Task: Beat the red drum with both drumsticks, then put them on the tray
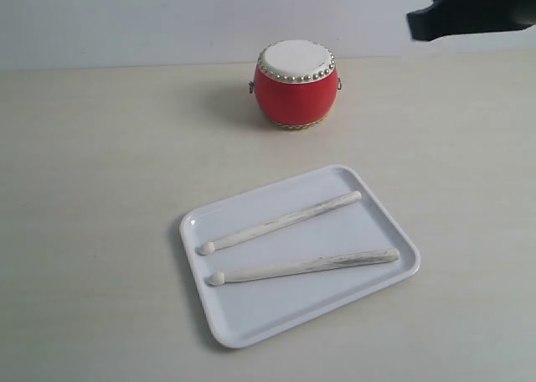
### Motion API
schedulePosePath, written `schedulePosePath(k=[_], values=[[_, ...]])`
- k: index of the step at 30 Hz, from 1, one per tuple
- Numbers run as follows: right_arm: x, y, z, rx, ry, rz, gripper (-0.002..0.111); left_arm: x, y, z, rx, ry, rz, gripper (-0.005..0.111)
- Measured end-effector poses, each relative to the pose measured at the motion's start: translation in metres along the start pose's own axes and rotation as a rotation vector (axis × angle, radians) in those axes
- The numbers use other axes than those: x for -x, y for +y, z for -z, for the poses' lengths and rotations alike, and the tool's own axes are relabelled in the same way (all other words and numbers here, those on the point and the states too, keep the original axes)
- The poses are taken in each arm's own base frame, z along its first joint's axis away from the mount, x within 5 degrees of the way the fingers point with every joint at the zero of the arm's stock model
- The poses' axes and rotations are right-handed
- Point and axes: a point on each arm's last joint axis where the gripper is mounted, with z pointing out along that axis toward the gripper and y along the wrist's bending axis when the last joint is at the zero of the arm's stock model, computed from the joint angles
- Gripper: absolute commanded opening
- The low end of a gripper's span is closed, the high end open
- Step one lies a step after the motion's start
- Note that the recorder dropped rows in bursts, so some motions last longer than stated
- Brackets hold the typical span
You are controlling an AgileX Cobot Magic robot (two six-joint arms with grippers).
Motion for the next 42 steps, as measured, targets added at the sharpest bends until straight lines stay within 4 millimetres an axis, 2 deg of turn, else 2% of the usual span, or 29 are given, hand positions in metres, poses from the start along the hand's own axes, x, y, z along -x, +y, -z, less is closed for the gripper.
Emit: schedulePosePath(k=[2,5,6,10,11,12,13,17,23,26,33,42], values=[[-0.001,-0.008,0.030,-0.037,-0.085,-0.038,0.000,0.000,0.000,0.000,0.000,0.000,0.000,0.000],[-0.019,-0.018,0.070,-0.113,-0.158,-0.095,0.000,0.000,0.000,0.000,0.000,0.000,0.000,0.000],[-0.031,-0.021,0.085,-0.155,-0.182,-0.110,0.000,0.000,0.000,0.000,0.000,0.000,0.000,0.000],[-0.072,-0.022,0.115,-0.270,-0.227,-0.143,0.000,0.000,0.000,0.000,0.000,0.000,0.000,0.000],[-0.093,-0.019,0.124,-0.309,-0.235,-0.151,0.000,0.000,0.000,0.000,0.000,0.000,0.000,0.000],[-0.100,-0.017,0.126,-0.322,-0.235,-0.154,0.000,0.000,0.000,0.000,0.000,0.000,0.000,0.000],[-0.117,-0.013,0.130,-0.337,-0.233,-0.164,0.000,0.000,0.000,0.000,0.000,0.000,0.000,0.000],[-0.154,-0.004,0.133,-0.378,-0.221,-0.181,0.000,0.000,0.000,0.000,0.000,0.000,0.001,0.000],[-0.188,0.005,0.133,-0.417,-0.229,-0.208,0.000,0.000,0.000,0.000,0.000,0.000,0.001,0.000],[-0.192,0.007,0.135,-0.420,-0.255,-0.227,0.000,0.000,0.000,0.000,0.000,0.000,0.001,0.000],[-0.207,0.011,0.134,-0.405,-0.109,-0.284,0.000,0.000,0.000,0.000,0.000,0.000,0.001,0.000],[-0.209,0.011,0.134,-0.397,-0.092,-0.309,0.000,0.000,0.000,0.000,0.000,0.000,0.001,0.000]])
